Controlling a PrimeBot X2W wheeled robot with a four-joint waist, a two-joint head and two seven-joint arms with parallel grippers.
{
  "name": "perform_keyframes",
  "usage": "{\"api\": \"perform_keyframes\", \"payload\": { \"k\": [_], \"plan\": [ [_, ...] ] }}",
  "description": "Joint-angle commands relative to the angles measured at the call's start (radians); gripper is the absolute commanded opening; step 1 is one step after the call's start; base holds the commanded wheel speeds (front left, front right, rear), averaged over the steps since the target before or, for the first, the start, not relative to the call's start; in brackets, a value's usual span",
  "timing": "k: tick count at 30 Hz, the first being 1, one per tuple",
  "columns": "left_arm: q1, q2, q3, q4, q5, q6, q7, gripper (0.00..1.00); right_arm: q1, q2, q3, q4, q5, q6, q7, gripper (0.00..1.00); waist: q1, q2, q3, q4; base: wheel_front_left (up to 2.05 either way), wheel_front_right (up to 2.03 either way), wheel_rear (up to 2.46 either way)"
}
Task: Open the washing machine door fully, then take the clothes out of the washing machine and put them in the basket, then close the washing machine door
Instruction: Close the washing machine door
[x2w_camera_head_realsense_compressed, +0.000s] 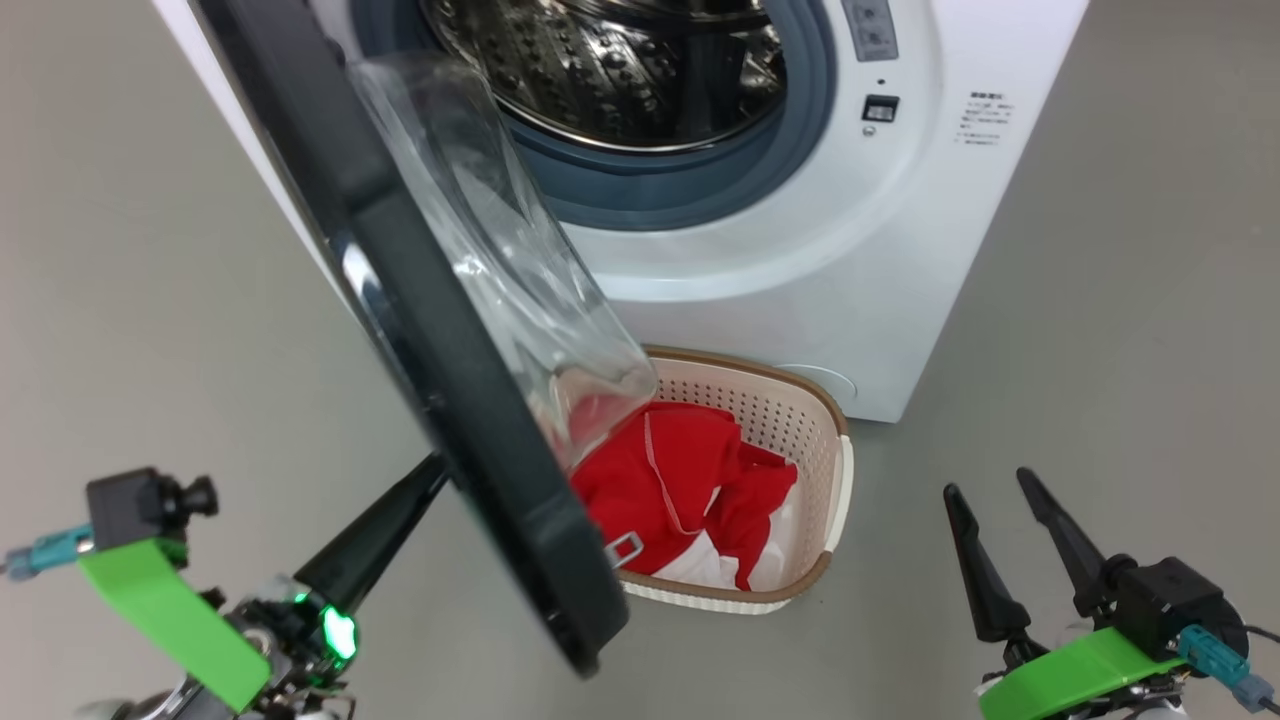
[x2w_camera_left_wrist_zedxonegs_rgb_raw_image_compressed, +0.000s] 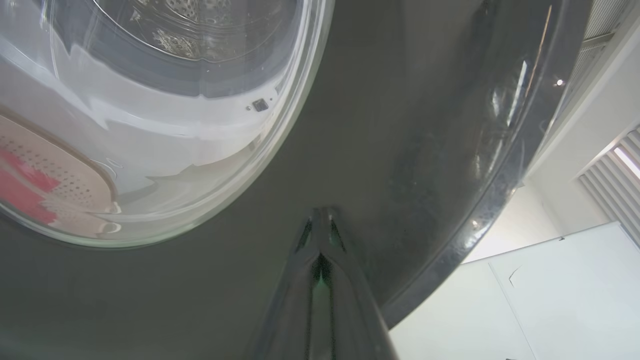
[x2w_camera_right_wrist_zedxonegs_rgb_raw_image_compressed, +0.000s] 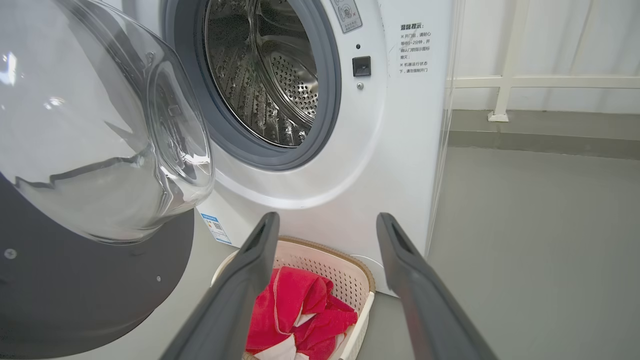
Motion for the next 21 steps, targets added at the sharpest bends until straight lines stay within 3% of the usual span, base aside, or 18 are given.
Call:
{"api": "perform_keyframes", "payload": {
  "k": [1,10,21],
  "plan": [
    [-0.058,0.003,0.033,-0.022,0.004,-0.006,0.016,0.00,-0.035,-0.009,0.017,-0.029,-0.006,0.005,-0.006,1.00,0.0000,0.0000,0.010,-0.012,0.00,0.00,0.00],
    [-0.143,-0.054,0.019,0.021,0.073,-0.006,0.016,0.00,-0.055,-0.007,0.005,-0.034,-0.008,0.005,-0.006,1.00,0.0000,0.0000,0.038,-0.062,0.00,0.00,0.00],
    [-0.265,-0.085,-0.019,0.106,0.150,-0.006,-0.085,0.00,-0.069,0.003,-0.027,-0.044,-0.011,0.005,-0.006,1.00,0.0000,0.0000,0.071,-0.147,0.00,0.00,0.00]
  ]
}}
